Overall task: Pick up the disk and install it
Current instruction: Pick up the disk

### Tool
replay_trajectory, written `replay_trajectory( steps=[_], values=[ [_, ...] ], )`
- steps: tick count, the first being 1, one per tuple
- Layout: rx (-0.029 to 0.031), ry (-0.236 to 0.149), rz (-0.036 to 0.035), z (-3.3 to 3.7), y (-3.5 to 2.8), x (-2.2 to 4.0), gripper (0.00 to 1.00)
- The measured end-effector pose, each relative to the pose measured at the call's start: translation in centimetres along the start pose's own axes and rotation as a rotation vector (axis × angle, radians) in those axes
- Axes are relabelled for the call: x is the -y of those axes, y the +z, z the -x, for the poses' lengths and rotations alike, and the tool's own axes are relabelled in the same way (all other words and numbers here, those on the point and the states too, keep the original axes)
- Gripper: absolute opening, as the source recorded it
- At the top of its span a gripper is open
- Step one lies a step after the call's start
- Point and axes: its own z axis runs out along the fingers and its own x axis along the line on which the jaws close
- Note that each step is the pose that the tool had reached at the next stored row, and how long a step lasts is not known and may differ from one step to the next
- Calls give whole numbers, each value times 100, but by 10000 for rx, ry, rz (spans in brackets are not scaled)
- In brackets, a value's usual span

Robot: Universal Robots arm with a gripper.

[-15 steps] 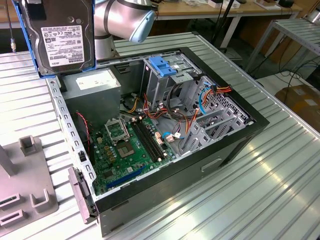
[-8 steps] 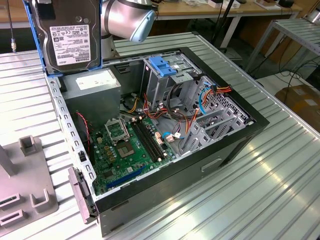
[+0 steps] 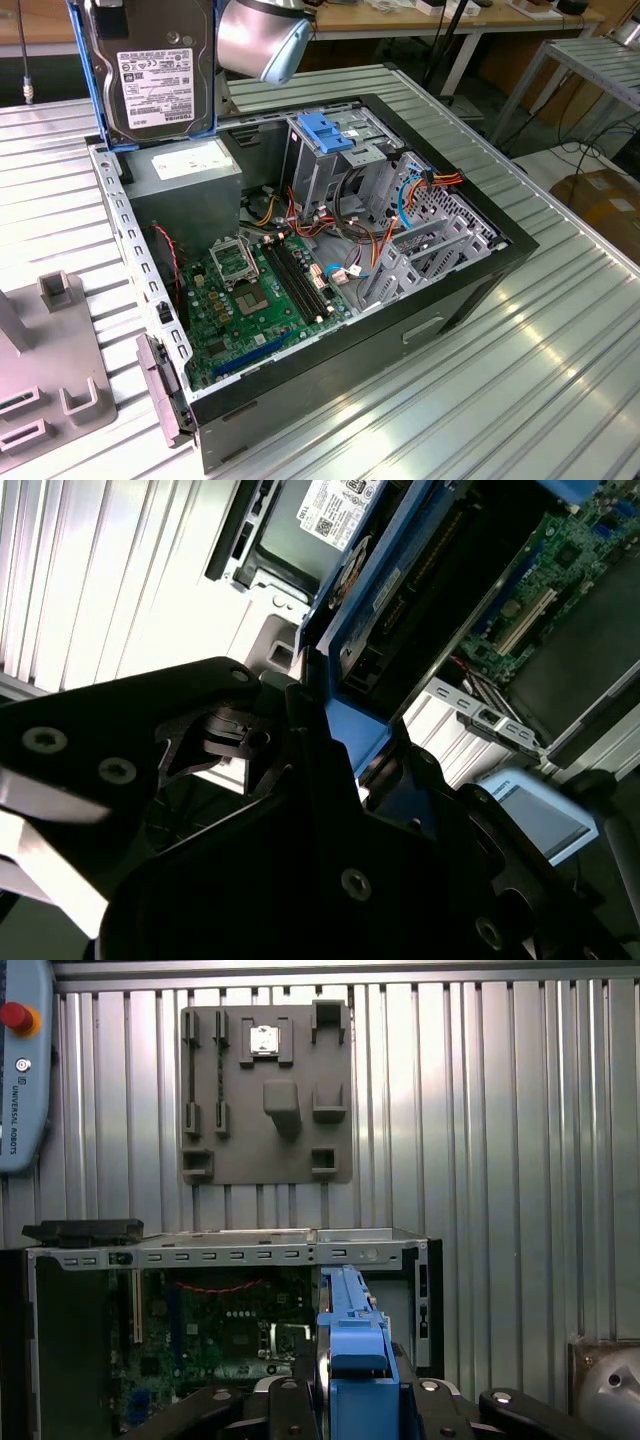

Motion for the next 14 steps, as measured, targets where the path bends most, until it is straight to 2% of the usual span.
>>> replay_trajectory(
  steps=[5, 14],
  values=[
    [0, -1, -1, 4, -1, 114, 37],
    [0, 1, 0, 8, -2, 255, 37]
  ],
)
